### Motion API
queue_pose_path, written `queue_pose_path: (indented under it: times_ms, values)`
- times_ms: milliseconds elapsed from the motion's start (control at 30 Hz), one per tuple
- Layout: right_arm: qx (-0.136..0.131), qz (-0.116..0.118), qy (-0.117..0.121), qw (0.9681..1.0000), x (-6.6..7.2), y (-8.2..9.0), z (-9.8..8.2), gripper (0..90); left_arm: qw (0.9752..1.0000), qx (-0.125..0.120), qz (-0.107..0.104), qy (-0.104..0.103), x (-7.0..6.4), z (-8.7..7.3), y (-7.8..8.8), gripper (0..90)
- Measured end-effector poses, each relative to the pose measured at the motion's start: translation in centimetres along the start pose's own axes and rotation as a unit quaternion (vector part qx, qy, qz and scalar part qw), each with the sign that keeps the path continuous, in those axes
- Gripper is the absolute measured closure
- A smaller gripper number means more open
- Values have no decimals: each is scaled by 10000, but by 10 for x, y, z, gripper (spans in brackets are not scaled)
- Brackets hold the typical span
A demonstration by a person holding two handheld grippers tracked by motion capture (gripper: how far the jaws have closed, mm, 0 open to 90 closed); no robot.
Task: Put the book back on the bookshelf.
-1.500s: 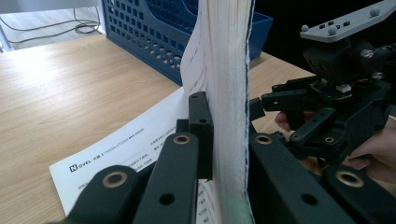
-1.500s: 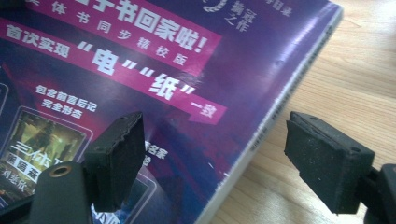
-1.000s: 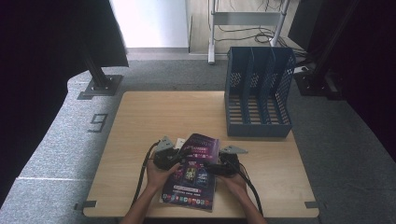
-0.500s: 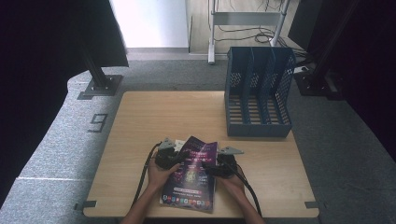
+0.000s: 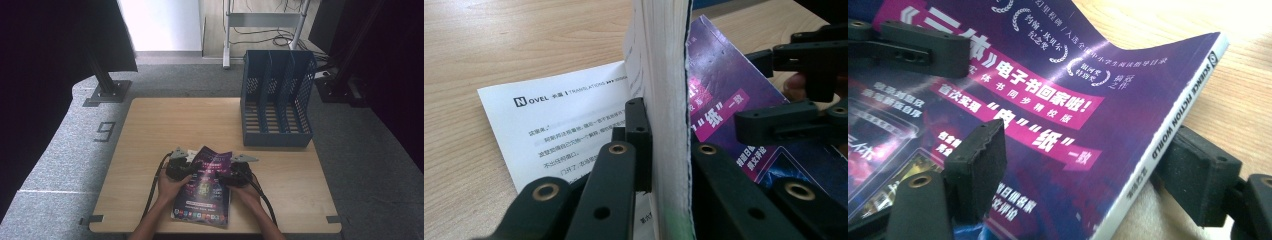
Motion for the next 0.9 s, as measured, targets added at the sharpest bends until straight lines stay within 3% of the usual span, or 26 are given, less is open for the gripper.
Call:
queue_pose_path:
  times_ms: [533, 900]
  values:
    - [250, 101, -3, 9996, -6, -16, 23, 292, 10000, 62, -9, 76, 4, -1, -1, 844]
    - [134, 276, -158, 9994, -16, -18, 28, 362, 9999, 53, -39, 111, 4, -1, -2, 844]
Point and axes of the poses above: each handheld gripper's, and its own axes: y roughly backward along the jaws, z roughly out of its top, x roughly to its left, the point moved 5 cm from there along -y, roughly forward along the jaws, and after that the axes turned 9 degrees about x, right-handed, at the moved point
